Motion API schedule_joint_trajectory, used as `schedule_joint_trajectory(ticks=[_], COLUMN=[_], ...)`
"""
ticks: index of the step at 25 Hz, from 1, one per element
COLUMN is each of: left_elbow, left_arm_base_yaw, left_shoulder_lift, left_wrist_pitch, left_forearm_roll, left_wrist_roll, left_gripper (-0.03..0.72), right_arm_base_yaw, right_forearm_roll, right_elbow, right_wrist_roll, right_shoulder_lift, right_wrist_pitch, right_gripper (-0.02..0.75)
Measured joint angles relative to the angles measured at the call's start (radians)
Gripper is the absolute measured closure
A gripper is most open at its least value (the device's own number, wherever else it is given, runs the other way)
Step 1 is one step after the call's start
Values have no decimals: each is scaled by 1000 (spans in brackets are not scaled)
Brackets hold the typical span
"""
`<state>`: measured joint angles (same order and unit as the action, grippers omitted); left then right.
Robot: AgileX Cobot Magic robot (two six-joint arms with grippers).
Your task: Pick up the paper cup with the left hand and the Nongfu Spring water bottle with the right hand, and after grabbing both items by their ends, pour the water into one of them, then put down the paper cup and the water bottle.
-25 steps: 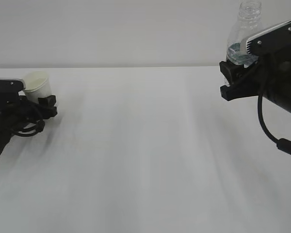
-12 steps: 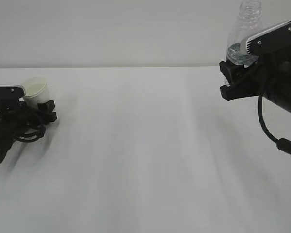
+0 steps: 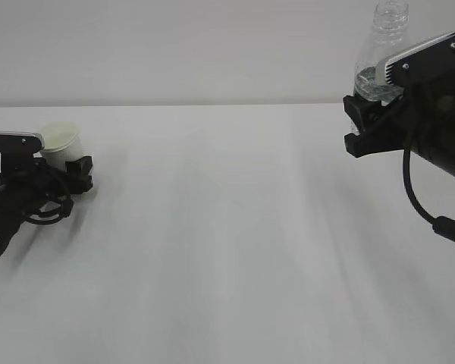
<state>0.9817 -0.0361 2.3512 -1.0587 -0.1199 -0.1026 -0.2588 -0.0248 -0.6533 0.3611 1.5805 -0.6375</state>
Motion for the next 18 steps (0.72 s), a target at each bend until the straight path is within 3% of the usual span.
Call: schedule_joint_trajectory(ticks=[5, 12, 18], left_elbow=[0, -4, -107], left_arm_base_yaw=[0, 0, 0], left_shoulder_lift=[0, 0, -45], left_wrist_pitch=[-12, -13, -57], left_forearm_roll=[-2, -2, 21], left_wrist_roll=[0, 0, 0], left_gripper=[108, 100, 101], right_arm_base_yaw=[0, 0, 0], right_forearm_roll=[0, 0, 0], right_elbow=[0, 0, 0], right_wrist_roll=[0, 0, 0], right_shoulder_lift=[0, 0, 0], right_wrist_pitch=[0, 0, 0], right_gripper=[301, 301, 302])
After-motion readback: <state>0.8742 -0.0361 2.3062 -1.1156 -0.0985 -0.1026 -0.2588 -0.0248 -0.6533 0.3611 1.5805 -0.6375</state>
